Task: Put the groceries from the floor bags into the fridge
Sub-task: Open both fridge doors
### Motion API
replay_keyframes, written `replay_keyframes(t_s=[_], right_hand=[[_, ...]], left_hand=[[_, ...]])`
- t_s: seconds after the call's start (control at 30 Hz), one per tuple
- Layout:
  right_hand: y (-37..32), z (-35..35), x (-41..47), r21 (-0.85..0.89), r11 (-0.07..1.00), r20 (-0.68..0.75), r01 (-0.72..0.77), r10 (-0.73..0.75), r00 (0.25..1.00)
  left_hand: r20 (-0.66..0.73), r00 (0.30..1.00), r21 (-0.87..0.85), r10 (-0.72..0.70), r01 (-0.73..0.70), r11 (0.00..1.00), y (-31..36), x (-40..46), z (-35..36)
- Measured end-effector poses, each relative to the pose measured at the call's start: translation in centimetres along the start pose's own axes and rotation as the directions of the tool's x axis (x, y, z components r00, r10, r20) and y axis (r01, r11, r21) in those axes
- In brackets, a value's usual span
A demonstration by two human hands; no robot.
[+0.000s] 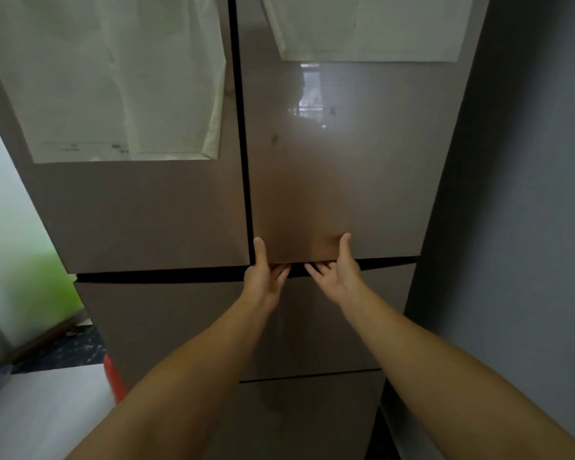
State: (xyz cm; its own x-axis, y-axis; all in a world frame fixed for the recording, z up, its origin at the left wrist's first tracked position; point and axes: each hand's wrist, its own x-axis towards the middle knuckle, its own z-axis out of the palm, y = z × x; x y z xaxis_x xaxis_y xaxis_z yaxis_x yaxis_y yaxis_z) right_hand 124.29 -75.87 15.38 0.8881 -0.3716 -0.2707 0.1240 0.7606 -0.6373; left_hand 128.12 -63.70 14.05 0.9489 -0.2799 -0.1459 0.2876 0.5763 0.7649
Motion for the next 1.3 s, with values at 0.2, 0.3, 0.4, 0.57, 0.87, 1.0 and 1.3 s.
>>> replay_keyframes(t_s=[0.2,0.3,0.4,0.57,0.87,1.0,1.3], right_hand=[[0.4,0.0,-0.7,-0.022,1.0,-0.007,0.003,-0.003,1.0],[0.3,-0.5,-1.9,-0.074,0.997,-0.012,-0.008,0.007,1.0],[-0.1,-1.7,-3.9,-0.13,0.991,0.001,-0.015,0.015,1.0],[-2.6,-4.6,-8.7,-0.167,0.986,-0.005,-0.004,0.003,1.0],[-9.4,-12.6,-16.2,-0.805,0.471,0.171,0.361,-0.399,0.901],[-14.1,-12.8,-21.9,-0.71,0.351,0.214,0.611,-0.719,0.662],[-18.0,-16.9,-23.6,-0.881,-0.318,0.473,0.351,-0.64,0.606]], left_hand=[[0.016,1.0,-0.033,0.021,-0.02,0.999,-0.2,-1.1,-0.1],[0.002,0.999,-0.041,0.045,-0.045,0.998,-1.0,-3.2,-0.1],[0.085,0.996,-0.015,-0.008,0.009,1.0,-1.8,-6.3,-0.9],[0.094,0.987,-0.124,-0.129,0.14,0.982,-2.3,-10.3,-2.0],[0.391,0.918,0.488,0.072,-0.272,0.83,1.6,-16.6,10.1],[0.537,0.839,0.597,0.088,-0.451,0.663,-1.4,-19.0,14.9],[0.726,0.671,0.596,0.149,-0.723,0.351,-8.5,-18.3,23.0]])
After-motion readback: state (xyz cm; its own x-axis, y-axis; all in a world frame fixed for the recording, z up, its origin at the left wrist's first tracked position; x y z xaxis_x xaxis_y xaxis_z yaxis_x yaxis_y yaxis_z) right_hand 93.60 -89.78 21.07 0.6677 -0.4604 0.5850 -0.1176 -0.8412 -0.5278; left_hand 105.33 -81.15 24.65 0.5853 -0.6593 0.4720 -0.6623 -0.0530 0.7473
